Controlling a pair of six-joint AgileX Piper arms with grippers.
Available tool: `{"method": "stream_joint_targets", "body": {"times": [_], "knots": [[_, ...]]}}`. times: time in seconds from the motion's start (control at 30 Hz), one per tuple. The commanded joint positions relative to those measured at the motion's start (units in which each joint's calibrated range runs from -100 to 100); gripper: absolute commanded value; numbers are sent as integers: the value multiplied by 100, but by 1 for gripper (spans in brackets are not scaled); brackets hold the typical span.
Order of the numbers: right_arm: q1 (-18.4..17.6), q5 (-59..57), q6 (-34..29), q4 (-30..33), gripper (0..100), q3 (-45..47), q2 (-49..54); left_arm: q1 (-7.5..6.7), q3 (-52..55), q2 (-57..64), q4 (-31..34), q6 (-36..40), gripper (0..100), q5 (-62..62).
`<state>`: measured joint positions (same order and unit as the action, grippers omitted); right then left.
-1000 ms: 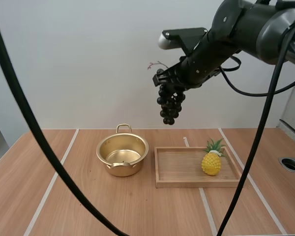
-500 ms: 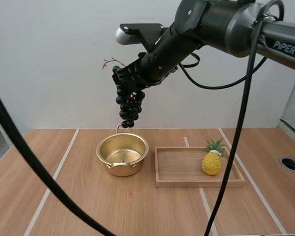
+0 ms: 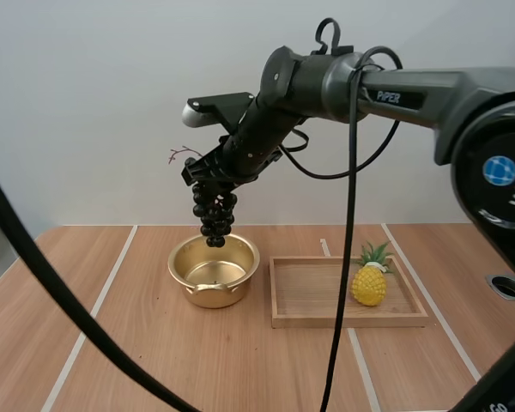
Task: Open the pot, put the grape inside, and close it
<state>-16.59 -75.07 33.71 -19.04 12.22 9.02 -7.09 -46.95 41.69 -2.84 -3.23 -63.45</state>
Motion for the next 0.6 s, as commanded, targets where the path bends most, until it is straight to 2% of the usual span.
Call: {"method": "stream_joint_targets", "body": {"times": [0.0, 0.57], "knots": [[-6, 180, 61, 158, 0, -37, -218, -20, -9, -28, 8, 15, 0, 192], [-6, 172, 132, 184, 0, 17, -1358, -20, -9, -28, 19, 15, 0, 262]]}}
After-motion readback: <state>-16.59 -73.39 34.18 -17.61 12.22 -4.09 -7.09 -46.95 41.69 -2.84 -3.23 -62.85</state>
